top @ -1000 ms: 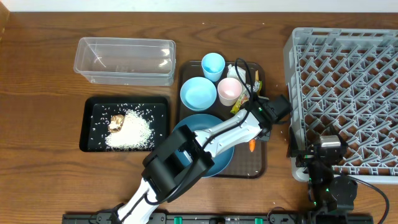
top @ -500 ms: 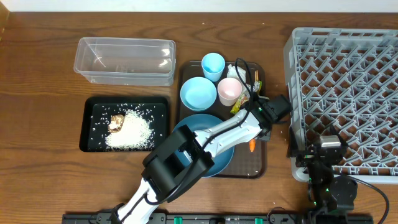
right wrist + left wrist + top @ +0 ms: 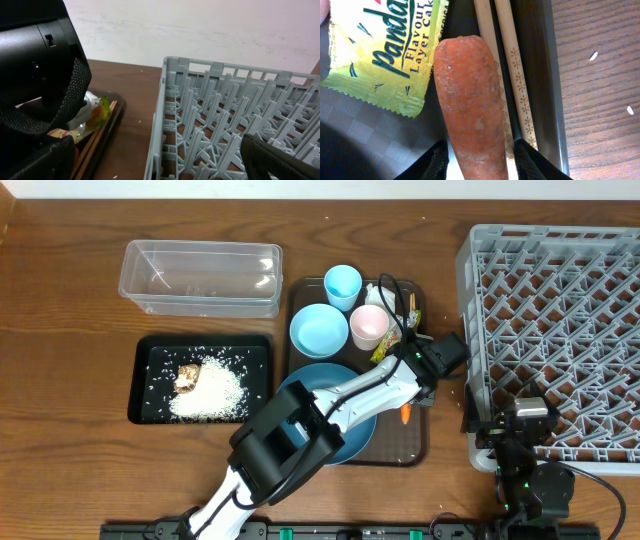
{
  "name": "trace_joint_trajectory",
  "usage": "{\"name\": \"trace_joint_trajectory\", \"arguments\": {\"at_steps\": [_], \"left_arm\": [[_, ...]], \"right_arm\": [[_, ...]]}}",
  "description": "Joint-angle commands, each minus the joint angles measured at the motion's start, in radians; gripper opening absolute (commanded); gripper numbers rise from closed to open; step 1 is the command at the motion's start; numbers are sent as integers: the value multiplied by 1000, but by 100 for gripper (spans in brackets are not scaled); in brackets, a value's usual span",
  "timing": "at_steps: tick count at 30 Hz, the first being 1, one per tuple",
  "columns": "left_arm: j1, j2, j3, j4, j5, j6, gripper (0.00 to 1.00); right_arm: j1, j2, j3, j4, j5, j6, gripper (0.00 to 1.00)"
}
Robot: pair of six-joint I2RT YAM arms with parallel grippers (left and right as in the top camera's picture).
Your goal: Sort waste into correct bins and load items into the dishwasher rack
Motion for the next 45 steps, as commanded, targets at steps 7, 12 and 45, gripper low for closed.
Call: {"name": "trace_joint_trajectory", "arguments": {"at_steps": [7,12,45], "left_arm": [[-1,7,-4,0,-13,7,38],[-1,7,-4,0,-14,7,36],[-1,-38,-4,-15,-13,7,35]], "right_arm": [[-8,-5,-3,-2,7,8,99],[-8,-5,-3,-2,7,8,99],[-8,-5,-3,-2,7,8,99]]}}
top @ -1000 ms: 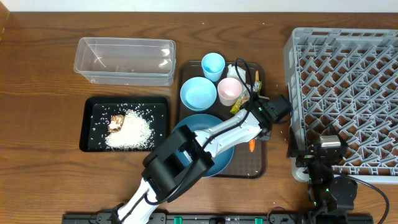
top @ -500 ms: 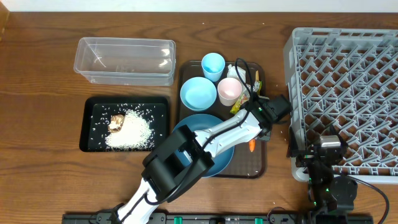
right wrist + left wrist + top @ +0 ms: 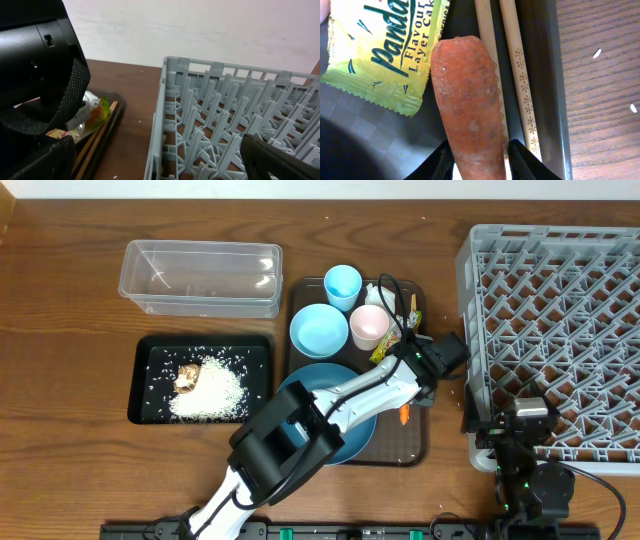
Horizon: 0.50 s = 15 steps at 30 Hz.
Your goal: Sort waste into correct bins and load items into the dishwasher rack
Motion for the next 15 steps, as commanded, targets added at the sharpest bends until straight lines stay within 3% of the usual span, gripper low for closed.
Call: {"name": "trace_joint_trajectory", "arguments": {"at_steps": [1,12,15], "left_arm": [[-1,-39,-4,-6,-13,7,34],[-1,-40,-4,-14,-13,7,33],[-1,-40,-4,-14,-13,7,29]], "right_arm": [[-8,-5,-3,-2,7,8,99],[-8,-5,-3,-2,7,8,99],[-8,-5,-3,-2,7,8,99]]}}
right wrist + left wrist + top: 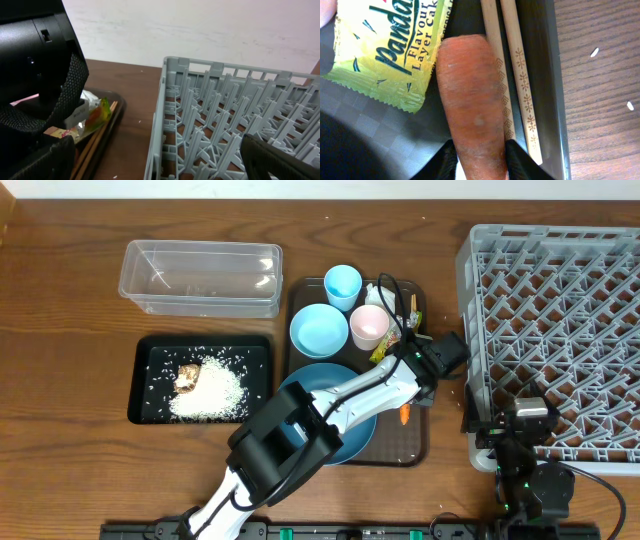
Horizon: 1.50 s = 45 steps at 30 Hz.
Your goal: Sort waste into correct bins and load items into the dishwasher rack
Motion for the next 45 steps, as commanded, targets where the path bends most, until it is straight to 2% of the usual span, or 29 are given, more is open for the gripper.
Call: {"name": "trace_joint_trajectory", "arguments": {"at_steps": [1,13,31,36,45], "left_arm": [[-1,-33,-4,-6,-13,8,28],[-1,-53,-4,-9,-13,8,27],[11,-227,-4,-65,-13,8,27],[72,-302,-4,-141,-13,8,27],[269,-413,-4,-360,-24,8,26]], "right_arm": [[-8,-5,-3,-2,7,8,99],[-8,-5,-3,-2,6,8,99],[-8,-5,-3,-2,7,8,99],[-8,-5,-3,-2,7,8,99],[-8,-5,-3,-2,7,8,99]]}}
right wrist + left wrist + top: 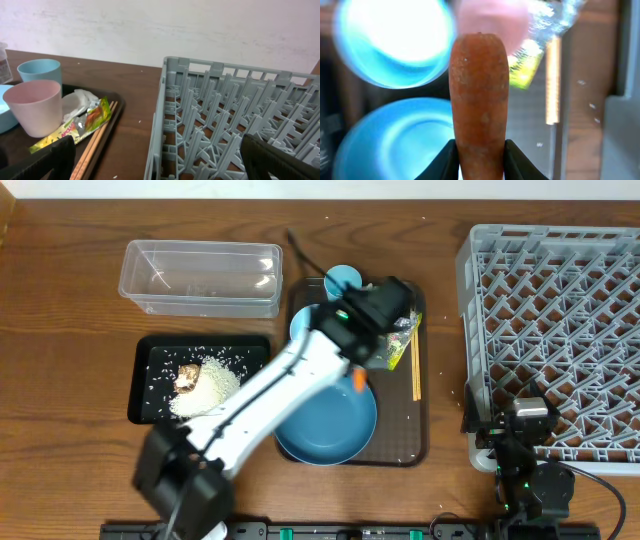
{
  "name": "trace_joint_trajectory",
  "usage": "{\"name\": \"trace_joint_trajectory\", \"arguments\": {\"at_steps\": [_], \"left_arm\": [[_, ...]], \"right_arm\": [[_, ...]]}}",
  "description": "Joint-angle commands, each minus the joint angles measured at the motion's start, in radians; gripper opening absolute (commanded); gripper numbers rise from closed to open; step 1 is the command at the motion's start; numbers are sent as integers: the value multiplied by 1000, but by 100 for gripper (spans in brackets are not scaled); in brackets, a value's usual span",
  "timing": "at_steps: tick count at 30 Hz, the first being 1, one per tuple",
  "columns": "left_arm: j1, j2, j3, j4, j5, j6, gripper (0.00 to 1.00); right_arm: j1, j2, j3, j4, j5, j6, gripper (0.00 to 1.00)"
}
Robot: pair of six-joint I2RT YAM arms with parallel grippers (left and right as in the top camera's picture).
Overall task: Sort waste into correct bins and load items into the dishwasher rack
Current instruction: 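Lift the carrot and carry it left over the black tray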
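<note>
My left gripper (480,162) is shut on an orange carrot (479,95) and holds it in the air above the big blue plate (325,430) on the dark tray (420,442). In the overhead view the carrot (358,381) shows just below the left gripper (364,368). A green snack wrapper (398,345) and wooden chopsticks (416,370) lie at the tray's right side. The grey dishwasher rack (560,320) stands at the right. By its near left corner my right gripper (160,167) rests open and holds nothing.
A clear plastic bin (200,277) stands at the back left, and a black tray (150,410) with rice and scraps lies in front of it. A blue bowl (305,330), blue cup (39,70) and pink cup (35,107) stand on the dark tray.
The carrot lay on the tray's right side beside the chopsticks with my left gripper shut on it; now it is held in the air further left, over the blue plate. The right arm is unchanged.
At first my left jaws stood open on either side of the carrot lying by the chopsticks and wrapper. Then they stood closer together, then were shut on it. Now the carrot is off the tray and over the plate. The right gripper has stayed by the rack.
</note>
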Motion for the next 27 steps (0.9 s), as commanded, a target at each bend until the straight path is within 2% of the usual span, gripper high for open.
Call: {"name": "trace_joint_trajectory", "arguments": {"at_steps": [1,6,14,19,27], "left_arm": [[80,-26,-2,-67,-32,6,26],[211,-26,-2,-171,-40,-20,26],[417,-26,-3,-237,-47,-21,26],[536,-26,-24,-246,-48,-24,26],[737,-26,-163,-195,-72,-140,26]], "right_arm": [[-8,-5,-3,-2,7,9,99],[-8,-5,-3,-2,7,9,99],[-8,-5,-3,-2,7,9,99],[-8,-5,-3,-2,7,9,99],[-8,-5,-3,-2,7,9,99]]}}
